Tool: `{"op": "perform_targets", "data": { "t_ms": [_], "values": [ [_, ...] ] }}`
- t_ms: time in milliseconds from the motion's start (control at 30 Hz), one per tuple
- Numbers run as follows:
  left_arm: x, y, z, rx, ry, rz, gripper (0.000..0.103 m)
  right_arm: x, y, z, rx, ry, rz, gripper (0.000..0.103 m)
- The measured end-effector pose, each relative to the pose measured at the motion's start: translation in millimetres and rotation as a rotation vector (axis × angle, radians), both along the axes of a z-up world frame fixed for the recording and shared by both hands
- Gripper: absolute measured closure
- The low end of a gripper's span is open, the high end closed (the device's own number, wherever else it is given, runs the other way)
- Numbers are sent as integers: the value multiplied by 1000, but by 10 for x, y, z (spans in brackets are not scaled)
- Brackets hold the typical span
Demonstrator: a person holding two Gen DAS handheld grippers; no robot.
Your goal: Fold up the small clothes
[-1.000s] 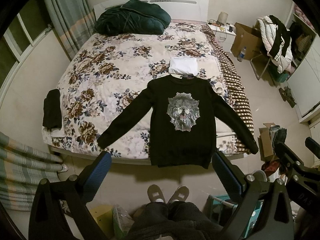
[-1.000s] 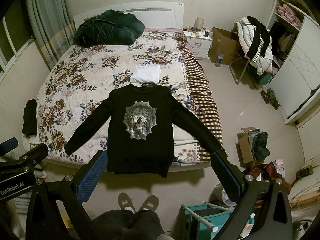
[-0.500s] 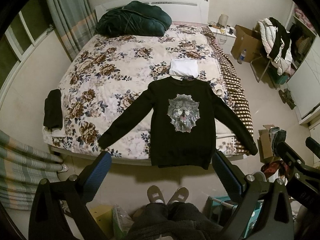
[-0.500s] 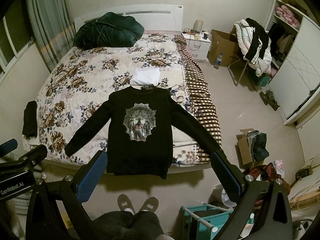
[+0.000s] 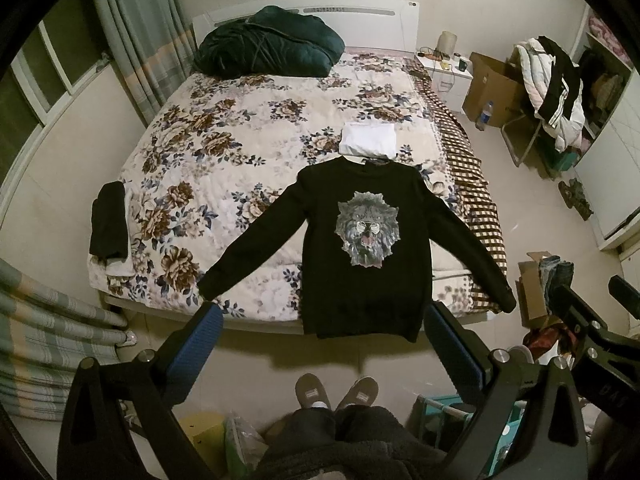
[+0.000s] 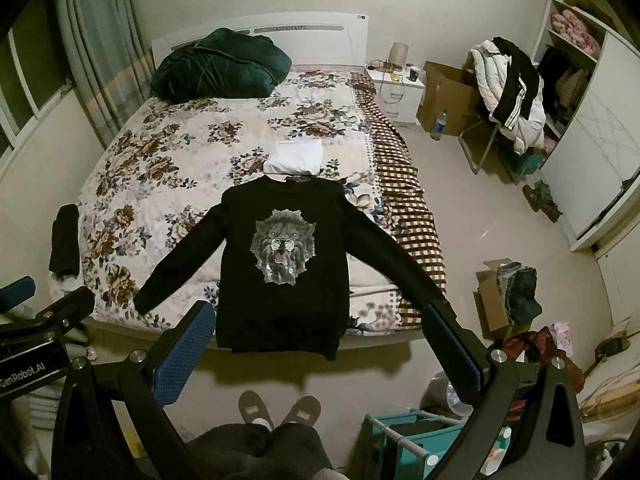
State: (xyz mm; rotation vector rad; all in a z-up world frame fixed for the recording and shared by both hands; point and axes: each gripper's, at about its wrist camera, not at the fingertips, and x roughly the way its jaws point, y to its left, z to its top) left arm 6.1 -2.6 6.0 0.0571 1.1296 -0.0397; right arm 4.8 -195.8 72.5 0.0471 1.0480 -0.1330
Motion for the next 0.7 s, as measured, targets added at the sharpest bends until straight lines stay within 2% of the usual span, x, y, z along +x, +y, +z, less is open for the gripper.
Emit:
{"op": "perform_targets", "data": {
  "t_ms": [100, 200, 267, 400, 567, 700],
  "values": [
    [33, 2, 98, 9, -16, 15, 0, 53, -61, -6, 20, -4, -12, 0],
    [216, -4, 5, 39, -66, 53, 0, 187, -233, -139, 65, -5, -46, 0],
    [371, -23, -169, 64, -90, 71, 0, 255, -349, -350, 101, -2, -71, 0],
    [721, -158, -620, 99, -85, 102, 0, 527, -604, -896, 174, 30, -128, 0],
    [1302, -311, -1213, 128, -39, 99, 0, 1074, -857, -1614, 188, 63, -235, 0],
    [1821, -473, -1776, 156, 15, 59, 0, 1504, -1068, -2263, 227, 98, -322, 0]
  ]
}}
